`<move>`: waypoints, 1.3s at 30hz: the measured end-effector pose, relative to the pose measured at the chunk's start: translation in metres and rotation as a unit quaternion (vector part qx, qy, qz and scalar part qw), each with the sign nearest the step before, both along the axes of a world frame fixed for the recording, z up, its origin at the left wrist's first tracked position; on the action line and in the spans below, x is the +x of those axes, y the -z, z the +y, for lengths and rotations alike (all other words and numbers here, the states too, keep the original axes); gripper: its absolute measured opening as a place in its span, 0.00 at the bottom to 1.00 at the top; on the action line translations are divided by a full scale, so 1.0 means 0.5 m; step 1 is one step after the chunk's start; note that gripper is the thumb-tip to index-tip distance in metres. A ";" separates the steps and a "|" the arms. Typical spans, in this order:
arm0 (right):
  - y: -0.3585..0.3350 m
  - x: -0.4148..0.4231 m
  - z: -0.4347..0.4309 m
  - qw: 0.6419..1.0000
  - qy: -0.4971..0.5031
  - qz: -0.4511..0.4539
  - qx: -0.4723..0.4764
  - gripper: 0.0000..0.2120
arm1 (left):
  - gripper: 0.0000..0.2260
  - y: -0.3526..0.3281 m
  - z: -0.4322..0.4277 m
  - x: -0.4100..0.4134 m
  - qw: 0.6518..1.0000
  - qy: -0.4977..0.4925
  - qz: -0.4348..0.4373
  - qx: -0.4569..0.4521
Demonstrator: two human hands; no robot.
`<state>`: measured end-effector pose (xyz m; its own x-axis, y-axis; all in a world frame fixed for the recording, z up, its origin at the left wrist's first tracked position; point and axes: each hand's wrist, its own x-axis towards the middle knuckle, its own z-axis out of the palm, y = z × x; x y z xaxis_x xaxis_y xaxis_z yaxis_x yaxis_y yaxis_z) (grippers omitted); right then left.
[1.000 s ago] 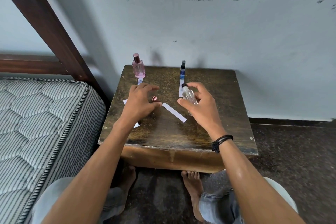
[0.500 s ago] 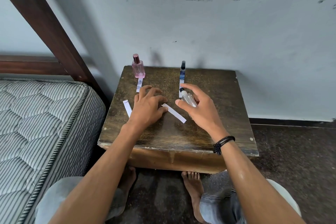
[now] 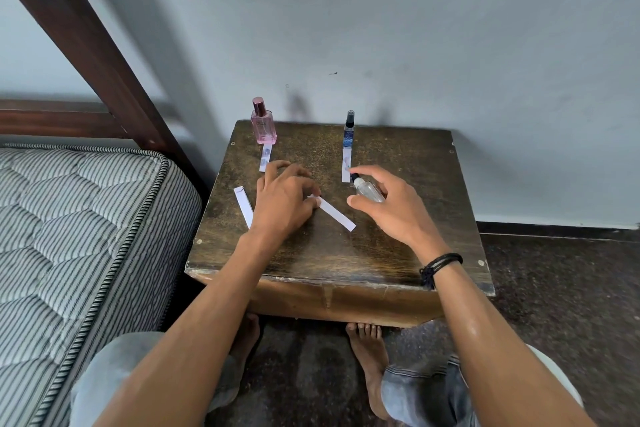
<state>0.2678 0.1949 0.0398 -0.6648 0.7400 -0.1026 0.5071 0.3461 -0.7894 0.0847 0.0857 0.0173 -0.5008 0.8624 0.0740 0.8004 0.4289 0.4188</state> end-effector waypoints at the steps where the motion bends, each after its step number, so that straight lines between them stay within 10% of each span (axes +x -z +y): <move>1: 0.001 0.001 0.001 1.000 0.001 -0.005 0.004 0.19 | 0.06 0.000 0.001 0.002 1.000 -0.008 -0.002 0.001; 39: 0.010 0.002 0.006 0.999 -0.024 -0.044 0.000 0.23 | 0.06 -0.001 0.013 0.021 0.997 0.000 0.046 0.057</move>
